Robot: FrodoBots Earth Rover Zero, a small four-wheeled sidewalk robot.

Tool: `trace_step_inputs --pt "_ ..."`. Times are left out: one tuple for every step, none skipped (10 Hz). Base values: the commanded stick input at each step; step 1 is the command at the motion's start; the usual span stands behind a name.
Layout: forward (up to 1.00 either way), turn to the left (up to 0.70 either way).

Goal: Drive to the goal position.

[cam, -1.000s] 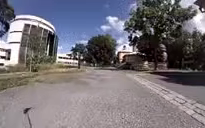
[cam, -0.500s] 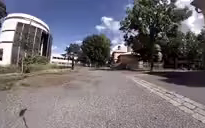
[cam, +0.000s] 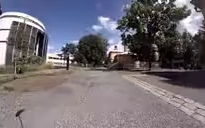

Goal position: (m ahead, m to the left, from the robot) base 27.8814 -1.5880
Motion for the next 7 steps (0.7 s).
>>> trace_step_inputs --pt "0.85 0.00" --pt "0.85 0.00" --pt "0.85 0.00" --pt "0.85 0.00" --pt "0.85 0.00" --pt "0.85 0.00" --pt "0.85 0.00"
